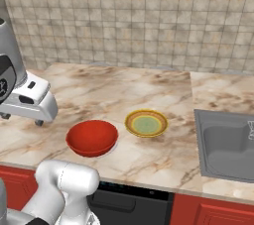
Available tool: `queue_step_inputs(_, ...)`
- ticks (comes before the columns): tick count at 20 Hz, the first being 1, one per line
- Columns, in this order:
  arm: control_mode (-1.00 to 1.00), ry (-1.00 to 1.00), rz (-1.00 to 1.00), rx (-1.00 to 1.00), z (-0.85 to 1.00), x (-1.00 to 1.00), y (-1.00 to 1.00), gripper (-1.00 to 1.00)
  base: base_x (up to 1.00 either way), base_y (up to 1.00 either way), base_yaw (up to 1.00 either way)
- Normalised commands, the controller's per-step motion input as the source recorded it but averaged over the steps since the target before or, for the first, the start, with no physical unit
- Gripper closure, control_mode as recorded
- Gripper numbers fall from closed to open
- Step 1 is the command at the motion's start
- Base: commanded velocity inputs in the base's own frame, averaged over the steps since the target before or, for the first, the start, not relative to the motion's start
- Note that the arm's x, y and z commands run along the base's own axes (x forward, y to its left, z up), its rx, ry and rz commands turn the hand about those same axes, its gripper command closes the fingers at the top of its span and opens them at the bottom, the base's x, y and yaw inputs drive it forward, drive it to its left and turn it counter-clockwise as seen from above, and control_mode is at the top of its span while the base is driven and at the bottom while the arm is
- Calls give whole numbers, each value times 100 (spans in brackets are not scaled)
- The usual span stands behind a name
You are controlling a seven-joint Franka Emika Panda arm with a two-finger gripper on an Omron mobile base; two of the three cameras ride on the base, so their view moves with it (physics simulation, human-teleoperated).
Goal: Move the bowls from the cabinet to the plates on the dining table.
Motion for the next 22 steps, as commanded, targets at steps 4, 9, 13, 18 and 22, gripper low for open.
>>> queue_step_inputs(4, 100, 0, 0, 0, 0, 0, 0, -100, -20, 0, 11)
queue_step_inputs(9, 100, 0, 0, 0, 0, 0, 0, -100, -2, 0, 24)
queue_step_inputs(13, 100, 0, 0, 0, 0, 0, 0, -100, -17, 4, 33)
queue_step_inputs(18, 100, 0, 0, 0, 0, 0, 0, -100, -43, 2, 33)
queue_step_inputs(22, 100, 0, 0, 0, 0, 0, 0, -100, -66, 18, 39)
